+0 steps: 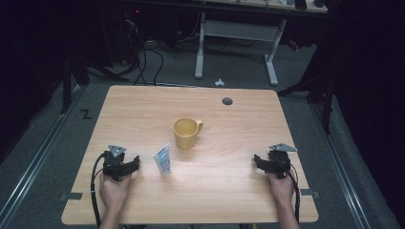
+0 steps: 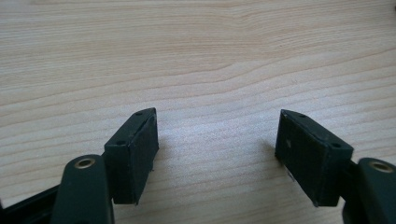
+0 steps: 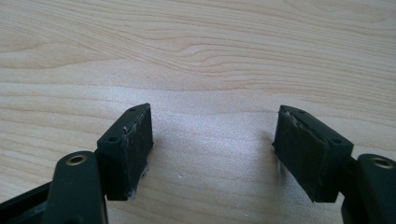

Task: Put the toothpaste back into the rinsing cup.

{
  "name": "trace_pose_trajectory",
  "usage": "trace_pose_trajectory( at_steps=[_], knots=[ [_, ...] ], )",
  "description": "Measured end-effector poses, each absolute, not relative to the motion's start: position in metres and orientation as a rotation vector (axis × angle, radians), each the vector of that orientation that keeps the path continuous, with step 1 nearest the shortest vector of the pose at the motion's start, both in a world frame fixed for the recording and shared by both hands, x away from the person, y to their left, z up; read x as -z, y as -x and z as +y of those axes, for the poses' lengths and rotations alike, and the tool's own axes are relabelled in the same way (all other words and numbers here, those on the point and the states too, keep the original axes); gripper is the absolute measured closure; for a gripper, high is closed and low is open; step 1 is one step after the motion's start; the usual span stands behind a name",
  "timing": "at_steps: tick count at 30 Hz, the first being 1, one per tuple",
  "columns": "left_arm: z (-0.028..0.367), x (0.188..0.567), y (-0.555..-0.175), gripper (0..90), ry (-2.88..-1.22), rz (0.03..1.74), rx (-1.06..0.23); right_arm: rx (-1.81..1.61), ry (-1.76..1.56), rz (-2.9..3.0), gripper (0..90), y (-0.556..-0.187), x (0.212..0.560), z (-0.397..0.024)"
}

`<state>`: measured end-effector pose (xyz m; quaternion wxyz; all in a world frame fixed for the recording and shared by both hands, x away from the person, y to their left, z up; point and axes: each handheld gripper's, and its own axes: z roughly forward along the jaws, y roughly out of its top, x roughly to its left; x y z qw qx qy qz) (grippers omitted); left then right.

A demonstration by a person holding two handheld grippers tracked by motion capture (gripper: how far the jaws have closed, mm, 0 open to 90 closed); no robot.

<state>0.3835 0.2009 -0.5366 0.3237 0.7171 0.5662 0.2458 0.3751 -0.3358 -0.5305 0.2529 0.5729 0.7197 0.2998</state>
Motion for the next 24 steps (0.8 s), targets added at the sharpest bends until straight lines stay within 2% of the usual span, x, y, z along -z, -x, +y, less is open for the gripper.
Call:
trace_pose_trajectory(
  at_steps=[19, 24],
  knots=[
    [0.2009, 0.5365, -0.3835, 29.2, -1.888, 1.481, -0.641, -0.815, -1.558, 1.957, 28.2, -0.3751, 0.5304, -0.3358],
    [0.2012, 0.5367, -0.3843, 25.4, -1.881, 1.498, -0.641, -0.815, -1.557, 1.957, 28.2, -0.3751, 0.5304, -0.3358]
  ],
)
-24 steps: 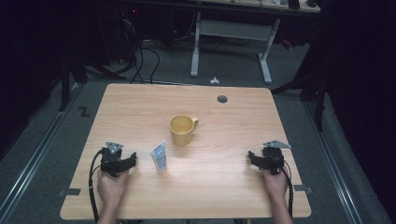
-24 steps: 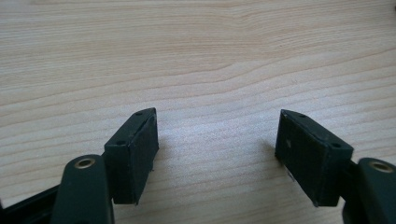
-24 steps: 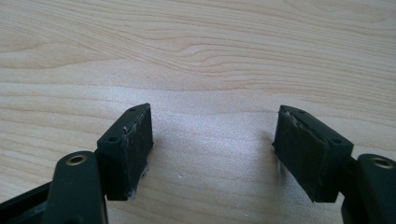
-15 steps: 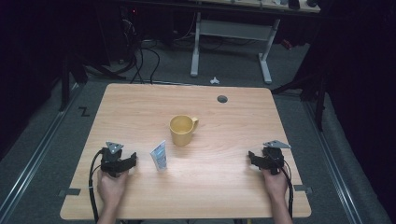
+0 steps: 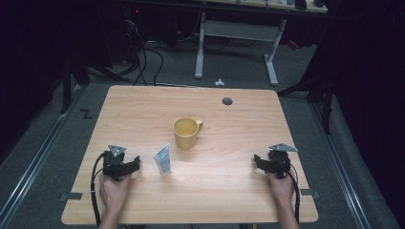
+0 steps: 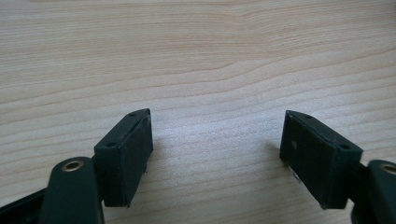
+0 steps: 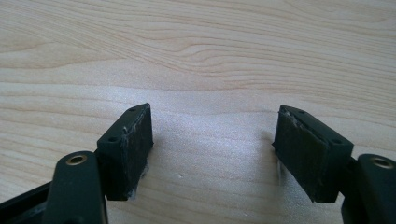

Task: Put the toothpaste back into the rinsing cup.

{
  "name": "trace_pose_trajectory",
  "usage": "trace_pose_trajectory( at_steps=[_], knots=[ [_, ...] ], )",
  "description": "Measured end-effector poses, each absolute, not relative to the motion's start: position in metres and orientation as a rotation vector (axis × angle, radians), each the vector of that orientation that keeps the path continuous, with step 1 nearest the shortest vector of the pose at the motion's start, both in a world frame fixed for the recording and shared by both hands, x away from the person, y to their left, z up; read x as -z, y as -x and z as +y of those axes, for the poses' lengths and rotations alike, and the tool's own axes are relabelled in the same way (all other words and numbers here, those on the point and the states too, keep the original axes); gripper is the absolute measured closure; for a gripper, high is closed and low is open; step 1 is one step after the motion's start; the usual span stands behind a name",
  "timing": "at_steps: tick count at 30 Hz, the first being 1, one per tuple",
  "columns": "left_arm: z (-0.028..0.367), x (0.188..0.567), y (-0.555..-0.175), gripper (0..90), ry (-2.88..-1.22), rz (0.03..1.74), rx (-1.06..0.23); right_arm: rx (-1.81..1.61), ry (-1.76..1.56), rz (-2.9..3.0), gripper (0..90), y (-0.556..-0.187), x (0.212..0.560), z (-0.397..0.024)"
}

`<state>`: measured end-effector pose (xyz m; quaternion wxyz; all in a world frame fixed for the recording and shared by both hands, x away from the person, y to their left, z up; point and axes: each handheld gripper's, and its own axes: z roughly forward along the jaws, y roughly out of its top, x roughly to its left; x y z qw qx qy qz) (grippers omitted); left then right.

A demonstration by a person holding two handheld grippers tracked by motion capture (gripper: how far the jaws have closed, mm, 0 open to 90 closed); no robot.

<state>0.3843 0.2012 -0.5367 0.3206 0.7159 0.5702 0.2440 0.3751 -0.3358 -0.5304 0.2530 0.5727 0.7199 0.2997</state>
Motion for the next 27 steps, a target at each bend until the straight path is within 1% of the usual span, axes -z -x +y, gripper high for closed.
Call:
trace_pose_trajectory(
  at_steps=[4, 8, 11, 13, 15, 24, 27],
  knots=[
    [0.2010, 0.5368, -0.3843, 24.8, -1.880, 1.502, -0.642, -0.815, -1.557, 1.957, 28.2, -0.3751, 0.5304, -0.3358],
    [0.2000, 0.5370, -0.3842, 21.2, -1.887, 1.498, -0.636, -0.814, -1.558, 1.956, 28.2, -0.3751, 0.5304, -0.3358],
    [0.1999, 0.5369, -0.3843, 20.2, -1.889, 1.498, -0.635, -0.814, -1.557, 1.957, 28.3, -0.3751, 0.5304, -0.3358],
    [0.1983, 0.5371, -0.3852, 15.7, -1.897, 1.498, -0.628, -0.814, -1.557, 1.957, 28.2, -0.3751, 0.5304, -0.3358],
    [0.1962, 0.5373, -0.3855, 14.8, -1.908, 1.486, -0.621, -0.814, -1.559, 1.956, 28.2, -0.3750, 0.5304, -0.3357],
    [0.1965, 0.5363, -0.3854, 14.0, -1.925, 1.474, -0.602, -0.814, -1.557, 1.958, 28.2, -0.3750, 0.5304, -0.3359],
    [0.1972, 0.5348, -0.3842, 15.2, -1.907, 1.476, -0.576, -0.813, -1.554, 1.958, 28.3, -0.3750, 0.5304, -0.3361]
  ],
)
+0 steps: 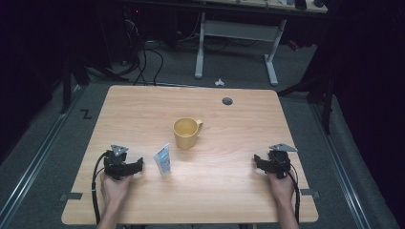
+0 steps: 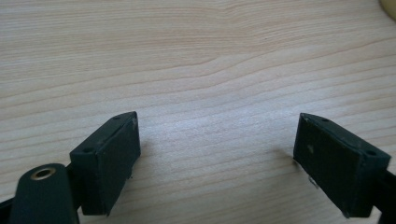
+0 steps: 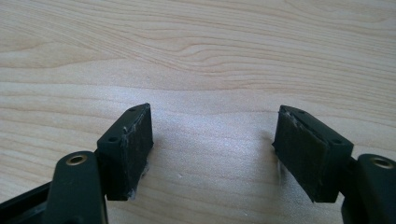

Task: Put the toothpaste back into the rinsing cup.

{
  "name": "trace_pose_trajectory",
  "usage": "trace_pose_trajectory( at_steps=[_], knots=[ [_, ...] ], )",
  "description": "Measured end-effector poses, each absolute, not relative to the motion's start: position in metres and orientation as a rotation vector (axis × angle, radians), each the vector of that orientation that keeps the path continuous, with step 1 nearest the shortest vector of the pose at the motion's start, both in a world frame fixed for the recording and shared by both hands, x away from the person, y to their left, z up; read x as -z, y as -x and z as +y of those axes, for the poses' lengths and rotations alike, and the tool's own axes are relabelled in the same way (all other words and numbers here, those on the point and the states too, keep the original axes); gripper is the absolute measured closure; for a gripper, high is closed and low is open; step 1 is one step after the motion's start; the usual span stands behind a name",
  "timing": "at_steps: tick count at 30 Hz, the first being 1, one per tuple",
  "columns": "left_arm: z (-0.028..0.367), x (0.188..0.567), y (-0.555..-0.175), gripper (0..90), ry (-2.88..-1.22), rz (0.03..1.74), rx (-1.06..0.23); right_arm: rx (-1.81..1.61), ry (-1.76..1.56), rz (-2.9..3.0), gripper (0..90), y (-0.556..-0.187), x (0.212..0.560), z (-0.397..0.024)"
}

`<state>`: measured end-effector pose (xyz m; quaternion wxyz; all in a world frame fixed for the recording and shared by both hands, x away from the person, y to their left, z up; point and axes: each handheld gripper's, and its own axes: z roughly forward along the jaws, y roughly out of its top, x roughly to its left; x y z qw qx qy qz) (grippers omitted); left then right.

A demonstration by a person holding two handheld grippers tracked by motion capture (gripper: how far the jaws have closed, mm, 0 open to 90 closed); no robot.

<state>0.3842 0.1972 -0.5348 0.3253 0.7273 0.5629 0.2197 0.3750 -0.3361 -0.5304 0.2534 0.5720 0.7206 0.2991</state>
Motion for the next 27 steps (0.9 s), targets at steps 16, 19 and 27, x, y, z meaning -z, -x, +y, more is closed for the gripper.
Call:
trace_pose_trajectory(
  at_steps=[16, 19, 27],
  knots=[
    [0.194, 0.526, -0.373, 15.3, -1.920, 1.421, -0.583, -0.813, -1.557, 1.958, 28.2, -0.375, 0.530, -0.336],
    [0.192, 0.523, -0.371, 15.3, -1.921, 1.410, -0.590, -0.814, -1.556, 1.958, 28.2, -0.375, 0.530, -0.336],
    [0.191, 0.520, -0.366, 15.3, -1.953, 1.382, -0.588, -0.813, -1.557, 1.958, 28.2, -0.375, 0.530, -0.336]
  ],
)
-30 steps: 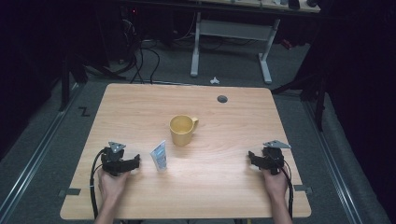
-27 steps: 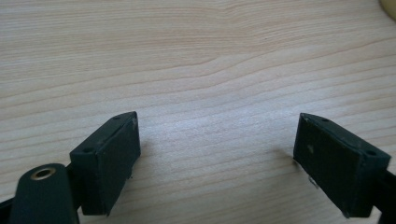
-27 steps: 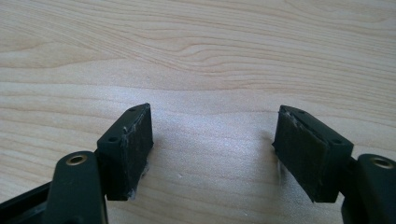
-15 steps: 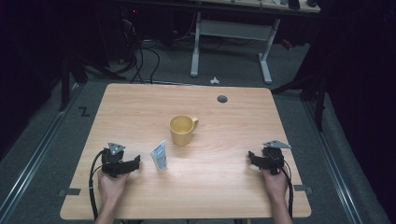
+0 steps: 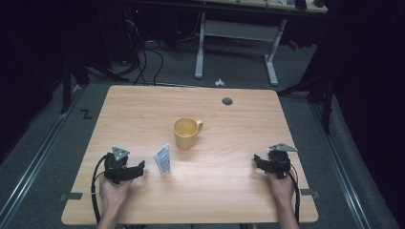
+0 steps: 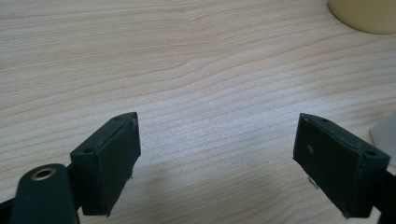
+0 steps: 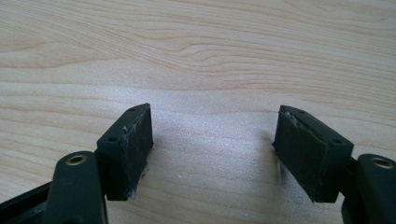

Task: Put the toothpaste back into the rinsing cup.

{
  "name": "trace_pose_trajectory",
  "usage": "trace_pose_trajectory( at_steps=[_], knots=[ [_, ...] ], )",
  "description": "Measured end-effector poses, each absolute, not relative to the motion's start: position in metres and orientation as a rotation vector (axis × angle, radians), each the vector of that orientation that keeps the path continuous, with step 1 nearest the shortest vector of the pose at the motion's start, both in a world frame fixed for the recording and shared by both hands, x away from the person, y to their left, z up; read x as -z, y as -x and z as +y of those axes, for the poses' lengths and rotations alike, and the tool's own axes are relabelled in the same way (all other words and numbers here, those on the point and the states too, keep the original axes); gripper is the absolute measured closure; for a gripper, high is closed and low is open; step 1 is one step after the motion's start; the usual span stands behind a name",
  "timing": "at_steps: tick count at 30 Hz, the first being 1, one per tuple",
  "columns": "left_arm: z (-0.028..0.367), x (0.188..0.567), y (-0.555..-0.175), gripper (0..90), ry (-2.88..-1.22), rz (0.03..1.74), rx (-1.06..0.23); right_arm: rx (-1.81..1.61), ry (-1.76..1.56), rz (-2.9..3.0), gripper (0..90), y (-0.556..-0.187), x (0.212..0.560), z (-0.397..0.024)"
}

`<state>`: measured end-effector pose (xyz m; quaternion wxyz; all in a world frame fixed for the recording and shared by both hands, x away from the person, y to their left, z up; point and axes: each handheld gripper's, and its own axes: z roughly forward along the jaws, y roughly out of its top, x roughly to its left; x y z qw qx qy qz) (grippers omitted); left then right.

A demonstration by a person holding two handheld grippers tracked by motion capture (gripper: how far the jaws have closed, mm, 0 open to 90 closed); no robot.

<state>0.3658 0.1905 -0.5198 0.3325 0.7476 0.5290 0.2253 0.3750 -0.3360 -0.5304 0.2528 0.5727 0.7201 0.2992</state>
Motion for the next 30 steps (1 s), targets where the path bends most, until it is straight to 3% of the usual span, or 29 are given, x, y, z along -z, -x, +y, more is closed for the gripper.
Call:
trace_pose_trajectory(
  at_steps=[30],
  knots=[
    [0.177, 0.511, -0.332, 17.8, -2.004, 1.300, -0.479, -0.813, -1.554, 1.959, 28.2, -0.375, 0.530, -0.336]
  ],
)
